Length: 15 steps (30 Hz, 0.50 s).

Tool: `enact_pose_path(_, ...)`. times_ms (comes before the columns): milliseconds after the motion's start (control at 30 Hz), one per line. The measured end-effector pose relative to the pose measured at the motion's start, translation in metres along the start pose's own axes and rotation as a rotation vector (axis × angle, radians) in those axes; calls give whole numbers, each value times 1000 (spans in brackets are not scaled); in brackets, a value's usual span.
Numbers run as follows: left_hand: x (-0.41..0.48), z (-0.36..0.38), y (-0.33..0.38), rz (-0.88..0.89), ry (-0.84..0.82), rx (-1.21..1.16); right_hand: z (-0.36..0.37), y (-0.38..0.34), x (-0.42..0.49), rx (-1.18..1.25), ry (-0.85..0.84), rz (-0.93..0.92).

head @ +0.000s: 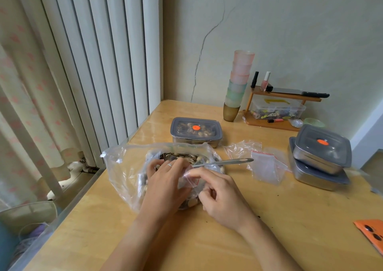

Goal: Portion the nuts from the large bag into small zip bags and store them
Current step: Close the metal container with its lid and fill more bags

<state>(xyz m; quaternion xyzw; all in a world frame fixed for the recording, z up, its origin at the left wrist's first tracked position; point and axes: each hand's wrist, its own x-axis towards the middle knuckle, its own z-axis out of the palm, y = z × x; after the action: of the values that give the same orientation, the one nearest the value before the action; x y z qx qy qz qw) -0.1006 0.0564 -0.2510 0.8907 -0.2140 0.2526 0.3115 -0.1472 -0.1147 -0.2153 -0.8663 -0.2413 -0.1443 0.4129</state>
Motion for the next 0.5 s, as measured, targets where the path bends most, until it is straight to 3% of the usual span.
enact_pose_path(167, 0, 2, -7, -49, -9, -8, 1, 6, 0, 32, 26, -26)
enact_pose_path(233, 1, 2, -11, -85, -1, -23, 3, 10, 2, 13, 121, -58)
enact_pose_path(300, 3, -1, -14, -137, 46, -65, 1, 16, 5, -58, 317, -39)
enact_pose_path(400, 3, -9, -18, -204, 113, -186, -11, 37, 6, -159, 654, 300)
enact_pose_path(433, 3, -11, -19, -225, 125, -208, -18, 43, 5, -92, 694, 501)
enact_pose_path(500, 2, -11, -19, -266, 127, -212, -27, 51, 5, 268, 634, 862)
